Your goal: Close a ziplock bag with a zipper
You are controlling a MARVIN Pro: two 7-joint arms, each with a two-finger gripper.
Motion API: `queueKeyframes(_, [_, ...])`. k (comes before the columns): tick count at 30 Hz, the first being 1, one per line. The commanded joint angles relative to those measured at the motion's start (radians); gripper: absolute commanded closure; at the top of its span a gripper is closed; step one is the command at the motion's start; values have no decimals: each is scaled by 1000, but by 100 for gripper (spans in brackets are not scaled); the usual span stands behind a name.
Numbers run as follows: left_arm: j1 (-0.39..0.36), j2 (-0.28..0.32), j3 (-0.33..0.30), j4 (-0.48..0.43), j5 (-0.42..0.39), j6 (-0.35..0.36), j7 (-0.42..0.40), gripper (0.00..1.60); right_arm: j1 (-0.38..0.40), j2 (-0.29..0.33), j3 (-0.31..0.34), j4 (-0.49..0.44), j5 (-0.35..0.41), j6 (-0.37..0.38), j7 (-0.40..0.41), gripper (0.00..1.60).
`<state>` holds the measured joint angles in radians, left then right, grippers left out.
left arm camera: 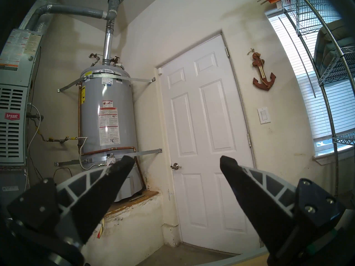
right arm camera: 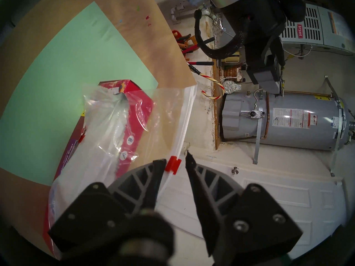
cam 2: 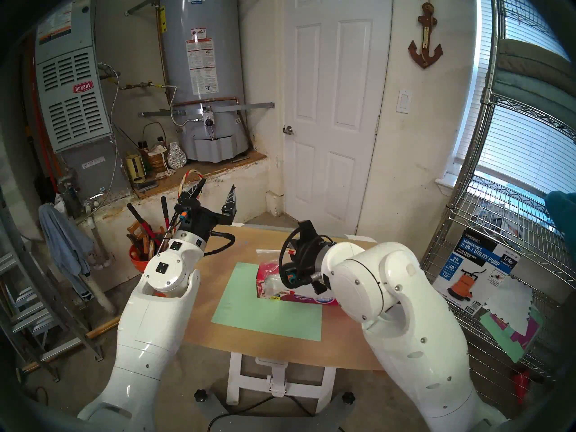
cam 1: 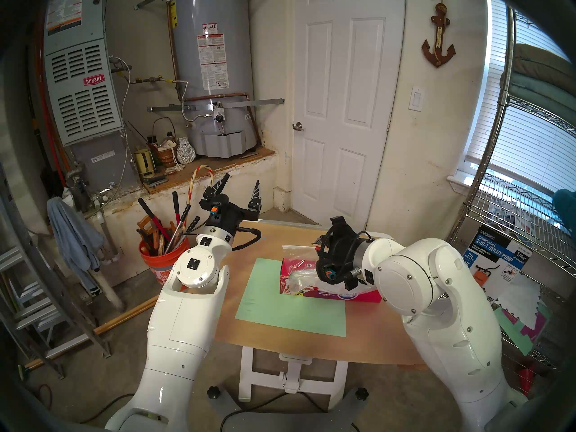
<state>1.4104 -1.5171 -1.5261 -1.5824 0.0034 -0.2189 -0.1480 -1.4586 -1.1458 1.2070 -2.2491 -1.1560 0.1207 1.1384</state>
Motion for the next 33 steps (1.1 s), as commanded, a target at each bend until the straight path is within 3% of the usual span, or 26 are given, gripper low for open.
queueKeyframes(1, [-12, 1, -1, -23, 2, -2, 1, 0, 23, -13, -4, -10, -1, 6, 11, 51])
queueKeyframes(2, [-12, 1, -1, -23, 2, -2, 1, 0, 23, -12, -5, -8, 0, 5, 10, 53])
queueKeyframes(3, [-12, 1, -1, -23, 2, -2, 1, 0, 22, -11, -5, -7, 0, 6, 10, 67])
queueKeyframes(5, [-12, 1, -1, -23, 2, -2, 1, 0, 23, -10, -7, -6, -3, 6, 11, 71])
queueKeyframes(7, [-12, 1, -1, -23, 2, -2, 1, 0, 24, -11, -6, -4, 1, 6, 13, 68])
queueKeyframes(8, [-12, 1, -1, -23, 2, -2, 1, 0, 23, -11, -7, -3, -3, 8, 11, 59])
queueKeyframes(9, [-12, 1, -1, -23, 2, -2, 1, 0, 22, -14, -5, -2, 0, 13, 13, 63])
queueKeyframes(10, [-12, 1, -1, -23, 2, -2, 1, 0, 23, -10, -8, -1, -3, 8, 10, 67])
queueKeyframes(12, [-12, 1, -1, -23, 2, -2, 1, 0, 24, -12, -8, 0, -2, 12, 11, 95])
queueKeyframes(15, [-12, 1, -1, -23, 2, -2, 1, 0, 29, -13, -10, 2, -2, 14, 14, 87])
queueKeyframes(23, [-12, 1, -1, -23, 2, -2, 1, 0, 38, -13, -12, 9, 1, 18, 17, 93])
queueKeyframes(28, [-12, 1, -1, -23, 2, -2, 1, 0, 50, -21, -10, 13, 6, 28, 28, 83])
queueKeyframes(33, [-12, 1, -1, -23, 2, -2, 0, 0, 68, -28, -8, 16, 17, 32, 41, 84])
